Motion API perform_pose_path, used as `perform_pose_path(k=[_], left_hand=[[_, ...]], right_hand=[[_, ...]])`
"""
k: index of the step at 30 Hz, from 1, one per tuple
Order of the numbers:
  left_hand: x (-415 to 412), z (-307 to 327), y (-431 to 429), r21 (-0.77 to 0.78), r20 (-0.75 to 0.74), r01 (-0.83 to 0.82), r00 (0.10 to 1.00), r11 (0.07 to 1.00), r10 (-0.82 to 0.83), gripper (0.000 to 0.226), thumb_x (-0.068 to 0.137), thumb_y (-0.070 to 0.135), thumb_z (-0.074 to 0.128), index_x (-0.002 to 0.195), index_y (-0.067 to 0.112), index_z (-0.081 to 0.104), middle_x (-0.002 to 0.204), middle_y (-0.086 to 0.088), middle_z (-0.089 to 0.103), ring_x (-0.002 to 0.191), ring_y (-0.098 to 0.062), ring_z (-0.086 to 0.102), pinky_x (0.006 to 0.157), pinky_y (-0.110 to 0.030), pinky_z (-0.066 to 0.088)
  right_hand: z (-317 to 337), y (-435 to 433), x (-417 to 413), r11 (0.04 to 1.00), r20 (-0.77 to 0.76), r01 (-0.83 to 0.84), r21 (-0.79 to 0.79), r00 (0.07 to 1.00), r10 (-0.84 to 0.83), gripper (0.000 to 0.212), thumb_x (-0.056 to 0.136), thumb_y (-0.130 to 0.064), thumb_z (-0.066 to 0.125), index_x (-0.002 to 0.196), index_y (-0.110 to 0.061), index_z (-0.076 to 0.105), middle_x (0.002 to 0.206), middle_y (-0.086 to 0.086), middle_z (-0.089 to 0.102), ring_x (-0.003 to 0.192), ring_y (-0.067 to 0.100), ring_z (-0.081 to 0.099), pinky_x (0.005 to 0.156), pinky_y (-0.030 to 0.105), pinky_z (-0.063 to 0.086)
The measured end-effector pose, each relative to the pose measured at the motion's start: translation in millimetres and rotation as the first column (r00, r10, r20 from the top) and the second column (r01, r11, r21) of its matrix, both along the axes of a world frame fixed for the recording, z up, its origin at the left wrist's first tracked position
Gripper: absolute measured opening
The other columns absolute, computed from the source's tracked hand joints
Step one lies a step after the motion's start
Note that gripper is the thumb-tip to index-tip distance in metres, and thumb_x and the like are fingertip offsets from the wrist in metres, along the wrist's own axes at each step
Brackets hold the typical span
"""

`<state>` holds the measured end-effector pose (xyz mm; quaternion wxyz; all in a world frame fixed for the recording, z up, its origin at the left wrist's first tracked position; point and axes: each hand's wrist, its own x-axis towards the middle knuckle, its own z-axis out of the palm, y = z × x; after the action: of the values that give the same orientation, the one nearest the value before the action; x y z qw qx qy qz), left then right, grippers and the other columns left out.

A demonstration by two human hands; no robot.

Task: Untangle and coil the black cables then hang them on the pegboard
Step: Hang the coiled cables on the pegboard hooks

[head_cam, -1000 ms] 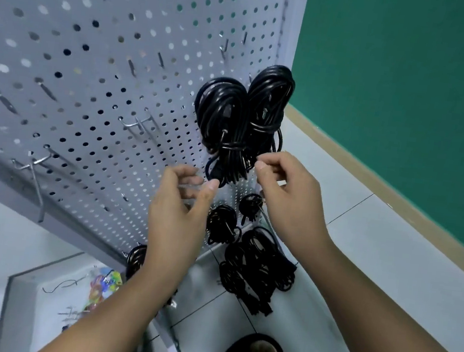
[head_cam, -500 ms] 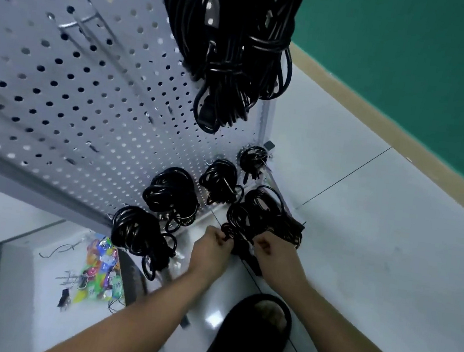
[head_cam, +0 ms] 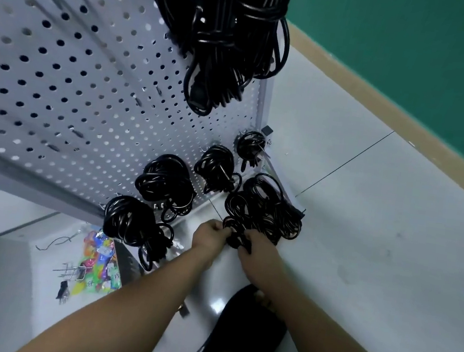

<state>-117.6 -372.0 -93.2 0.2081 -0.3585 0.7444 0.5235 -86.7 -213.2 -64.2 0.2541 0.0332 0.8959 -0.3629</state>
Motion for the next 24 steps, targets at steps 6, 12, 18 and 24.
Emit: perform_pose_path(k=[6, 12, 18, 24], left_hand=[[22.4, 50.0, -3.8, 0.027, -0.193, 0.120, 0.975, 0.992, -0.113, 0.007, 0.090, 0.011, 0.077, 0.089, 0.012, 0.071, 0.074, 0.003, 0.063, 0.070, -0.017, 0.057, 0.066, -0.031, 0.048], [40.3, 160.3, -19.8, 0.045, -0.439, 0.205, 0.883, 0.978, -0.165, 0.004, 0.096, 0.024, 0.081, 0.095, 0.021, 0.079, 0.085, 0.004, 0.070, 0.081, -0.014, 0.065, 0.079, -0.030, 0.050], [69.5, 269.9, -32.4, -0.079, -0.662, 0.086, 0.740, 0.993, -0.117, 0.011, 0.095, 0.027, 0.081, 0.102, 0.035, 0.078, 0.100, 0.008, 0.078, 0.096, -0.013, 0.074, 0.087, -0.037, 0.057], [87.9, 350.0, -36.7, -0.002, -0.784, -0.022, 0.620, 1.000, 0.012, 0.011, 0.098, 0.029, 0.076, 0.105, 0.037, 0.077, 0.099, 0.003, 0.078, 0.088, -0.024, 0.074, 0.079, -0.045, 0.059]], right_hand=[[32.2, 9.6, 1.1, 0.991, -0.013, 0.090, -0.101, 0.996, -0.091, 0.035, 0.108, -0.035, 0.062, 0.140, -0.021, 0.060, 0.130, 0.001, 0.066, 0.120, 0.022, 0.065, 0.101, 0.040, 0.052], [109.2, 15.9, 2.3, 0.961, -0.145, 0.069, -0.267, 0.983, -0.111, 0.008, 0.105, -0.028, 0.070, 0.112, -0.027, 0.074, 0.087, -0.013, 0.074, 0.079, -0.006, 0.067, 0.074, 0.018, 0.050], [214.8, 2.5, 9.9, 0.896, -0.345, -0.102, -0.433, 0.937, -0.061, 0.014, 0.105, -0.021, 0.070, 0.114, -0.030, 0.076, 0.097, -0.014, 0.079, 0.092, 0.010, 0.075, 0.082, 0.029, 0.058], [296.7, -19.3, 15.5, 0.882, -0.530, -0.181, -0.436, 0.844, -0.089, 0.017, 0.104, -0.038, 0.063, 0.116, -0.032, 0.075, 0.094, -0.010, 0.077, 0.086, 0.015, 0.073, 0.076, 0.031, 0.057]])
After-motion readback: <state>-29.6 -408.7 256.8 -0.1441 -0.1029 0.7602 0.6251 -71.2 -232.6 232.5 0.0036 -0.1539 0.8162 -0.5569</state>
